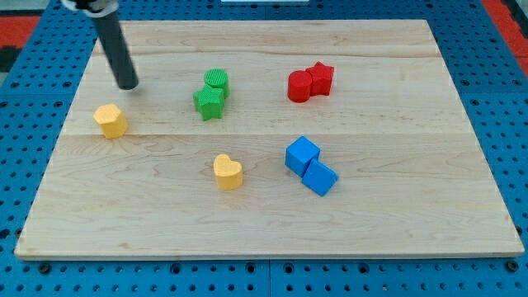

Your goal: Push yellow hexagon to the left of the yellow heart

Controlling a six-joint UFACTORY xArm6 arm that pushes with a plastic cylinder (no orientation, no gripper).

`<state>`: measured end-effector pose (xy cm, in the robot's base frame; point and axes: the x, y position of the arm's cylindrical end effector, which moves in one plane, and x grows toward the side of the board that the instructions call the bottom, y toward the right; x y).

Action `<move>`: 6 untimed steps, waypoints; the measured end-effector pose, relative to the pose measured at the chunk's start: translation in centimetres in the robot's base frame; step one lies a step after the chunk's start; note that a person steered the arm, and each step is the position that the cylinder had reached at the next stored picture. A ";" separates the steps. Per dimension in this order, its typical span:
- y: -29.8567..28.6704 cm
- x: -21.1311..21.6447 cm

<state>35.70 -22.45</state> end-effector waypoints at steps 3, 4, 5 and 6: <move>-3.7 9.3; -3.6 13.8; 4.8 14.5; 4.9 14.6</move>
